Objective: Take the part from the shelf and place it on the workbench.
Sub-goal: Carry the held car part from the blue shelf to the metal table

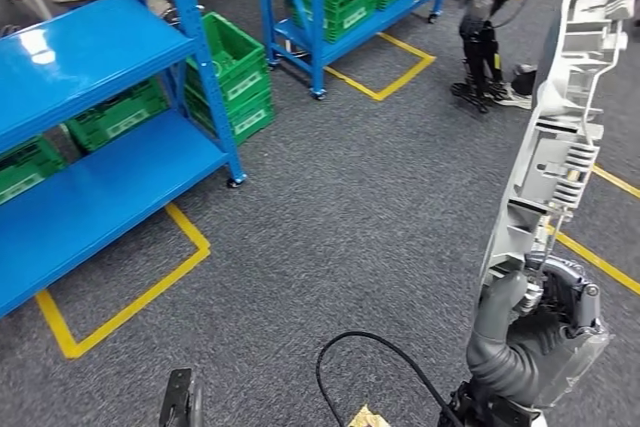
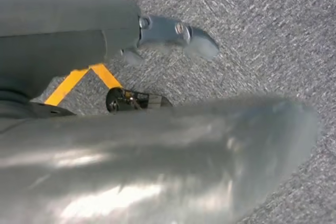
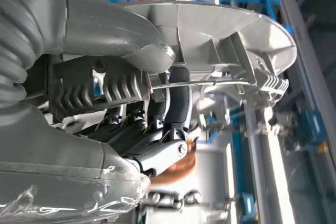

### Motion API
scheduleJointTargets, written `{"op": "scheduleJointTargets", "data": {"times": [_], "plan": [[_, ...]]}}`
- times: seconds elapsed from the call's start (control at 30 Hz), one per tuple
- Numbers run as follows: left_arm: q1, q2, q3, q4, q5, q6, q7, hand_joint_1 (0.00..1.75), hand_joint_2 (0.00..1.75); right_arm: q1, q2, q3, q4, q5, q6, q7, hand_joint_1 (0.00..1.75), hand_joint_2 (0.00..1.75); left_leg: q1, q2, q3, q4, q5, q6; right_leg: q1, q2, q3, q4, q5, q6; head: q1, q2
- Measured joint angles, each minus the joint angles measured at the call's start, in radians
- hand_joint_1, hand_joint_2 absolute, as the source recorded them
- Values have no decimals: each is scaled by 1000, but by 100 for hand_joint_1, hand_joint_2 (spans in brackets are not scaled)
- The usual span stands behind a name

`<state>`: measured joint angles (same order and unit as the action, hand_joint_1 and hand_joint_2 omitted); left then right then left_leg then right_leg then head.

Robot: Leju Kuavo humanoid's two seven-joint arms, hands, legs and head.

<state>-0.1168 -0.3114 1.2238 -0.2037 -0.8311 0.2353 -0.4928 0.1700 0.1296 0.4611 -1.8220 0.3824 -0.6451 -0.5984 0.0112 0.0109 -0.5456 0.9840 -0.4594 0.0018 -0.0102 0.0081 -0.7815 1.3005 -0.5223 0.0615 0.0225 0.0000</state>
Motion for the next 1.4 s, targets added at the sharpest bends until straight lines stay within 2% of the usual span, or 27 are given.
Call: {"op": "scheduleJointTargets", "data": {"times": [0.03,0.07,0.13,0.2,0.23,0.3,0.37,0.43,0.5,0.53,0.57,0.6,0.67,0.73,0.8,0.83,0.87,0.93,1.0,1.03,1.07,1.1,1.17,1.23,1.3,1.33,1.4], "plan": [[0,3,1,0,3,3,0,0,175,0,0,0,0,-4,0,-1,175,175,-1,15,1,0,-2,-1,-1,-3,0,8,5,1,0,0],[0,6,1,0,6,5,0,0,175,0,0,0,1,-7,0,-2,175,175,-1,28,4,0,-4,-2,-1,-8,23,-28,27,1,0,0],[-1,10,3,0,16,8,0,0,175,0,0,0,1,-9,0,-4,175,175,-3,48,14,0,-11,-9,2,-42,107,-168,80,-3,1,0],[-1,14,8,0,28,9,0,0,175,0,0,0,1,-11,2,-6,175,175,-9,62,21,1,-17,-19,6,-71,159,-256,101,-15,-1,0],[-1,16,11,0,31,9,0,0,175,-1,0,0,2,-13,2,-6,175,175,-12,69,23,0,-18,-24,9,-73,162,-265,99,-23,-2,0],[-2,17,14,0,32,9,1,0,175,0,0,0,2,-14,4,-7,175,175,-10,83,26,-2,-20,-35,8,-49,158,-267,103,-36,-2,0],[-3,17,15,0,31,7,1,0,175,-1,1,0,2,-15,5,-8,175,175,-7,59,15,29,-48,-44,4,-25,157,-272,107,-48,-5,0],[-3,17,16,0,30,5,2,0,175,-2,2,0,2,-16,8,-9,175,175,-6,12,-40,144,-111,-47,2,-3,157,-274,110,-56,-11,0],[0,18,16,0,29,4,4,0,175,-2,2,0,2,-17,12,-10,175,175,-6,-6,-109,273,-157,-47,2,23,155,-274,111,-59,-14,0],[1,18,16,0,29,4,4,0,175,-2,2,0,3,-18,12,-10,175,175,-5,-9,-125,296,-152,-47,2,37,154,-274,112,-59,-14,0],[1,19,16,0,29,3,5,0,175,-2,2,0,3,-19,13,-10,175,175,-5,-11,-121,277,-126,-46,1,52,154,-274,113,-58,-14,0],[1,19,17,0,27,1,5,0,175,-3,2,1,3,-19,15,-10,175,175,-3,-18,-99,223,-87,-45,0,66,154,-274,114,-55,-14,0],[1,19,15,0,9,-2,7,0,175,-7,2,1,4,-21,18,-10,175,175,4,-60,-37,85,-21,-45,-1,93,152,-271,117,-47,-14,0],[2,20,-2,0,-64,-12,18,0,175,-15,3,3,8,-26,22,-11,175,175,7,-90,-8,16,-5,-41,-1,116,144,-271,122,-34,-14,0],[4,18,-43,0,-153,-33,30,0,175,-22,3,4,13,-34,27,-10,175,175,4,-74,-7,9,-3,-29,-5,131,137,-276,129,-20,-15,0],[5,16,-65,0,-179,-42,33,0,175,-24,3,3,15,-39,30,-8,175,175,4,-63,-6,7,0,-22,-6,118,132,-273,128,-15,-15,0],[5,13,-83,0,-190,-48,35,0,175,-27,3,3,18,-43,34,-6,175,175,4,-51,-5,5,3,-14,-4,93,121,-253,116,-11,-11,0],[9,10,-107,0,-194,-52,38,0,175,-32,4,3,24,-47,40,-4,175,175,2,-25,-5,3,4,-5,-1,27,72,-146,56,-6,-5,0],[14,9,-121,0,-190,-51,39,0,175,-35,4,3,30,-48,45,-3,175,175,-1,5,-4,3,3,-2,-1,2,13,-14,-2,-2,-4,0],[15,8,-124,0,-181,-49,39,0,175,-36,4,3,33,-48,46,-4,175,175,-2,19,-4,3,2,-2,-2,-1,3,15,-8,-1,-4,0],[15,7,-125,0,-169,-46,39,0,175,-36,4,3,36,-48,47,-5,175,175,-2,32,-2,3,0,-3,-2,-4,14,0,6,-1,-4,0],[15,4,-124,0,-156,-42,39,0,175,-36,4,3,37,-48,48,-6,175,175,-2,43,0,4,-2,-5,-2,-12,46,-53,34,-1,-4,0],[14,-1,-124,0,-149,-37,39,0,175,-36,4,3,38,-48,47,-9,175,175,-6,60,7,5,-9,-13,2,-58,128,-194,82,-5,-4,0],[13,-2,-125,0,-160,-34,42,0,175,-36,5,3,38,-48,41,-15,175,175,-13,74,12,6,-13,-23,8,-85,163,-260,93,-19,-5,0],[13,-1,-127,0,-168,-33,48,0,175,-36,6,3,38,-48,36,-19,175,175,-13,92,14,4,-15,-34,12,-62,159,-262,94,-35,-5,0],[13,0,-127,0,-167,-32,50,0,175,-36,6,3,38,-48,35,-20,175,175,-11,89,15,5,-20,-40,12,-49,157,-263,96,-41,-5,0],[12,1,-127,0,-159,-26,51,0,175,-36,8,3,38,-48,32,-21,175,175,-6,50,-3,52,-55,-48,8,-23,157,-268,100,-52,-8,0]]}}
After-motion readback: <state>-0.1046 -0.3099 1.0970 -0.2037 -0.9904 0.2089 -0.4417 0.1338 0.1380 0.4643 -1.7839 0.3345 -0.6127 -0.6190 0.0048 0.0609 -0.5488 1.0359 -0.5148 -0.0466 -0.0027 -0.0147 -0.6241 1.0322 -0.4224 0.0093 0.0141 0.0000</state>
